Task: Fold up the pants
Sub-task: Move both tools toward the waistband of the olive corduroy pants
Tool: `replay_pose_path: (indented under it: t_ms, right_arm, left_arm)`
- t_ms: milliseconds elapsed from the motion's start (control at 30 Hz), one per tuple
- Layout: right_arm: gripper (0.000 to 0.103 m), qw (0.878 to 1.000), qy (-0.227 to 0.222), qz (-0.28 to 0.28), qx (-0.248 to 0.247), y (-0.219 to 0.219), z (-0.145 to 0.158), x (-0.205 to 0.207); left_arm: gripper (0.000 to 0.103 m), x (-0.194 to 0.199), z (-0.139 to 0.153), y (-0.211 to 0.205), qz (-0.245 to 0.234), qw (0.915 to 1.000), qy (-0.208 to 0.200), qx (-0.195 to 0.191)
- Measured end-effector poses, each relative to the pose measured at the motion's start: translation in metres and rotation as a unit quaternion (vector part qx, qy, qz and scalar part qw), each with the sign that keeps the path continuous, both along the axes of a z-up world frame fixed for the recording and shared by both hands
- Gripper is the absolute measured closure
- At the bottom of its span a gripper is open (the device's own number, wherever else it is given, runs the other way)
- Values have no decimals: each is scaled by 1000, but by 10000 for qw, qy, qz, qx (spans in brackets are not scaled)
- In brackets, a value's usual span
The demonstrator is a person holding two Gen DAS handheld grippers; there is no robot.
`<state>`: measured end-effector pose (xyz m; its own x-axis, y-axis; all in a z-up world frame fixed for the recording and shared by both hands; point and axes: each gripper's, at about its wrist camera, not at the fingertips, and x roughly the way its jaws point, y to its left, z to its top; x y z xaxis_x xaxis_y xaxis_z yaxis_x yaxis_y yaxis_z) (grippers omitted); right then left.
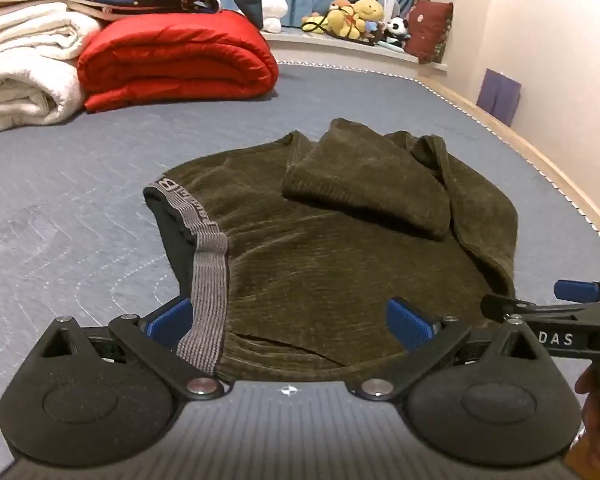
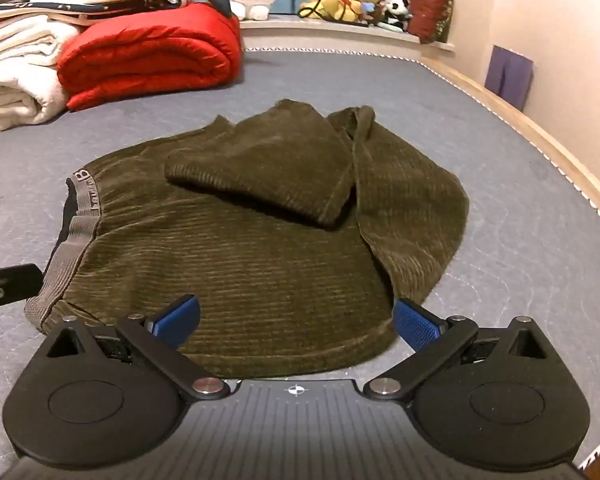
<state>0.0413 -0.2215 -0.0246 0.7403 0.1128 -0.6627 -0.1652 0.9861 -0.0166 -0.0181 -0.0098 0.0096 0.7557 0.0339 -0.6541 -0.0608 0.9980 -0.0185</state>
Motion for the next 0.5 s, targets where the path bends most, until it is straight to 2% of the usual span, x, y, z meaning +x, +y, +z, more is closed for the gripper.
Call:
replay_pose_path:
  t_ms: [133,200,500]
  right_arm:
    - [1,9998,176,24,2,-3,4,3]
    - [1,9998,172,42,3,0,8,0]
    - [1,9998,181,51,-90,8,12,2]
  left_arm:
    - [0,-14,-2,-18,-56,9998,-51,204]
    - [0,5,-13,-3,102,9998,127,-73]
    - [0,11,-16,8,245,9993,198,-213]
